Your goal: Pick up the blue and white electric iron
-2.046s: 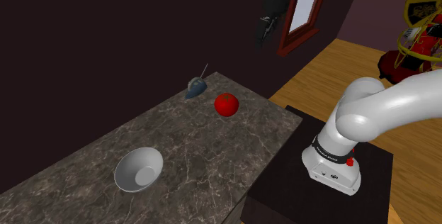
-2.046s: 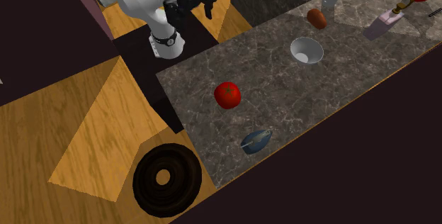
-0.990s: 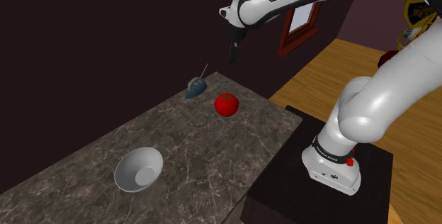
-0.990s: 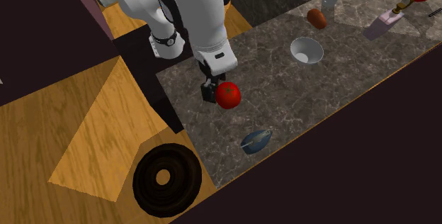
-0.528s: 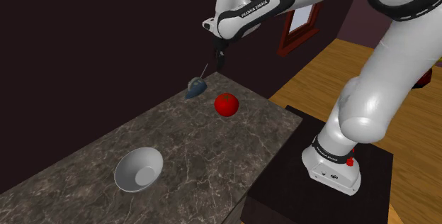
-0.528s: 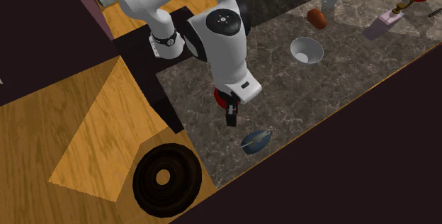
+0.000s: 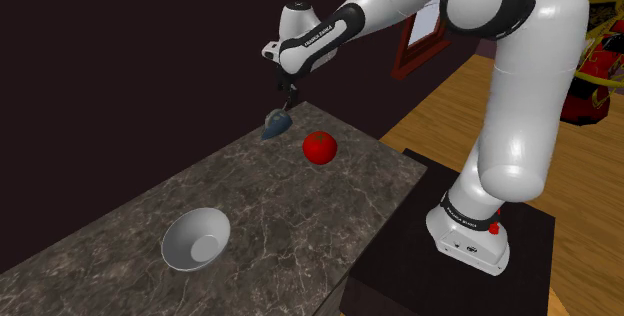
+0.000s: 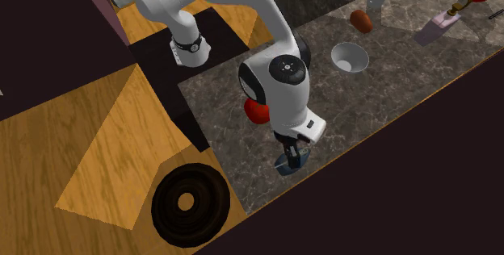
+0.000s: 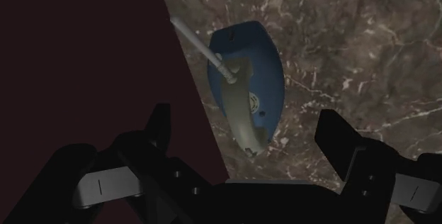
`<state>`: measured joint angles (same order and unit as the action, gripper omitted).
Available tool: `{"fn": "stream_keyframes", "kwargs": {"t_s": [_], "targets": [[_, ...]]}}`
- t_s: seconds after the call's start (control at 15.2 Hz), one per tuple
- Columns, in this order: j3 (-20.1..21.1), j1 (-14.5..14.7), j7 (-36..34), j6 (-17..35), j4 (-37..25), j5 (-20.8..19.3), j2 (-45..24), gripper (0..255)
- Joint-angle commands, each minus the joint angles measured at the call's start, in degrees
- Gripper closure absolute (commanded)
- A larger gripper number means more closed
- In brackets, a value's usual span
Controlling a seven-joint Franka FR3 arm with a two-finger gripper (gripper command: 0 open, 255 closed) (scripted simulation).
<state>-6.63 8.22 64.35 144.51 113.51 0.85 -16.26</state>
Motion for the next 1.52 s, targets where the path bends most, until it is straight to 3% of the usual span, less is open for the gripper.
{"fn": "stream_keyframes", "kwargs": {"t_s": [0.0,0.66,0.73,1.45], "targets": [[0.9,-0.3,3.4,1.7,-2.7,0.1,-3.9,0],[1.5,-0.6,4.1,6.5,-2.4,0.5,-8.3,0],[1.5,-0.6,4.1,6.6,-2.3,0.5,-8.3,255],[1.4,-0.5,4.0,5.3,-2.6,0.4,-7.3,255]]}}
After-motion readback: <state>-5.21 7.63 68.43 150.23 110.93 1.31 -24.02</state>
